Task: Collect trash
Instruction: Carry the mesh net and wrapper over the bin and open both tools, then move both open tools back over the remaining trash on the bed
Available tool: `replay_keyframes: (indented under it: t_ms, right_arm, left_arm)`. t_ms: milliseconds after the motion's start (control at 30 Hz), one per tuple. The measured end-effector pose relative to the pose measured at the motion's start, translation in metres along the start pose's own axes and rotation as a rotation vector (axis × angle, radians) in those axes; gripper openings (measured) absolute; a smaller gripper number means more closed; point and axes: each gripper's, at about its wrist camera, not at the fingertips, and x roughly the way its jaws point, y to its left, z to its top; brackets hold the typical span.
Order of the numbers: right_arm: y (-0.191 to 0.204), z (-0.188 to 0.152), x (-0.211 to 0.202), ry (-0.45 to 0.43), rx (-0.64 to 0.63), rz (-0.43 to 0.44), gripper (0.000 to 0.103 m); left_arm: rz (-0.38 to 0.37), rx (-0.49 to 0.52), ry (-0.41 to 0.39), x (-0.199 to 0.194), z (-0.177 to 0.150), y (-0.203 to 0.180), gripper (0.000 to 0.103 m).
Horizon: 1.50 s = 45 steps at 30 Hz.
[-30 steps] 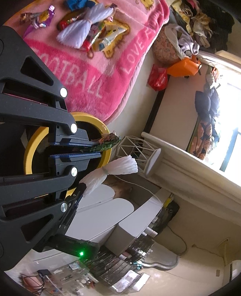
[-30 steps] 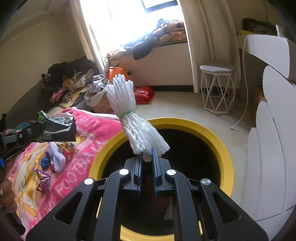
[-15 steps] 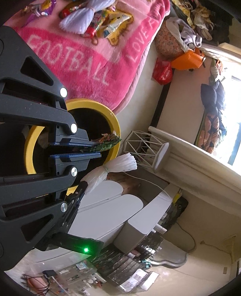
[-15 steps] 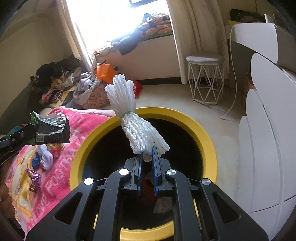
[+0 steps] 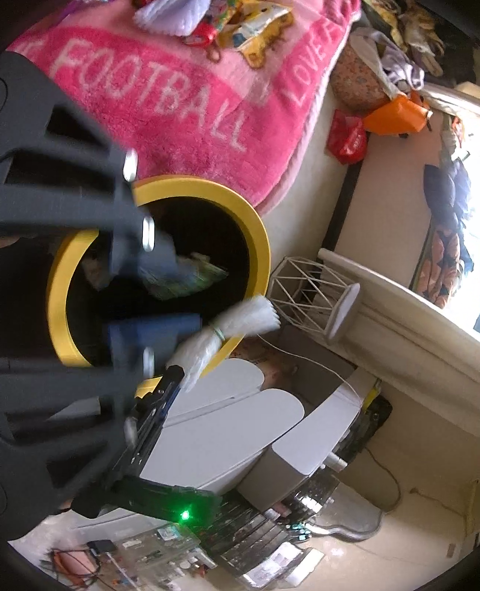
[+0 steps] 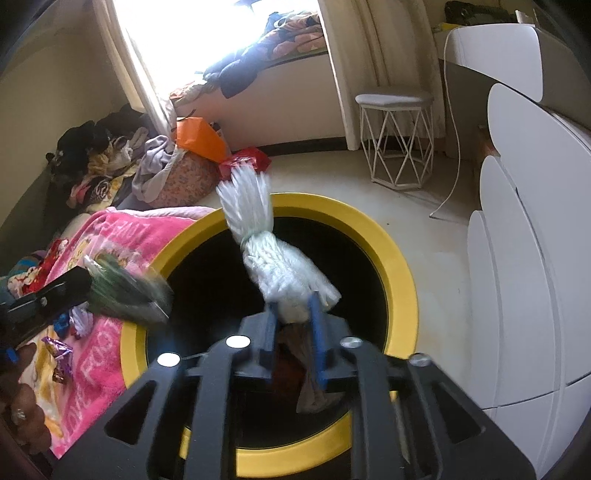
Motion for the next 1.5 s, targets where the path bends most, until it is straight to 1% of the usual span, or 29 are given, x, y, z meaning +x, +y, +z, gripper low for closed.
replay_keyframes:
  t_ms: [33,67,100,133,200,300,533,767,900,1067,1233,1500]
  right_arm:
    - [-0.001,0.0,0.0,-0.002,0.0,-0.005,0.039]
    - [-0.001,0.0,-0.001,-0.009,0.003,-0.005,0.046]
    - [-0.002,0.0,-0.002,-0.015,0.011,-0.004,0.048]
    - [-0.002,0.001,-0.003,-0.017,0.014,-0.007,0.049]
    - [-0.001,0.001,-0.003,-0.018,0.012,-0.01,0.05]
    - [0.002,0.001,-0.004,-0.026,0.002,-0.013,0.055]
    - [0.019,0.002,-0.011,-0.061,-0.041,0.008,0.062]
    - [0.042,0.003,-0.021,-0.104,-0.093,0.029,0.066]
    - [0.054,0.005,-0.028,-0.134,-0.111,0.048,0.067]
    - [0.074,0.008,-0.037,-0.173,-0.144,0.074,0.072]
    - [0.093,0.009,-0.041,-0.184,-0.176,0.096,0.074]
    - [0.118,0.008,-0.039,-0.182,-0.214,0.121,0.075]
  left_arm:
    - [-0.001,-0.008,-0.004,-0.001,0.0,0.001,0.053]
    - [-0.003,-0.011,-0.009,-0.002,0.0,0.002,0.058]
    - [0.005,-0.008,-0.014,-0.004,0.0,0.003,0.064]
    - [0.019,-0.004,-0.021,-0.007,-0.001,0.003,0.076]
    - [0.026,-0.007,-0.037,-0.012,0.0,0.005,0.085]
    - [0.053,-0.007,-0.065,-0.021,0.001,0.009,0.092]
    - [0.095,0.004,-0.114,-0.04,0.001,0.015,0.092]
    - [0.125,0.006,-0.171,-0.058,0.004,0.022,0.092]
    - [0.148,0.0,-0.216,-0.072,0.005,0.028,0.092]
    - [0.175,-0.008,-0.265,-0.088,0.007,0.037,0.092]
    - [0.199,-0.022,-0.302,-0.102,0.007,0.045,0.092]
    - [0.241,-0.046,-0.352,-0.122,0.007,0.063,0.092]
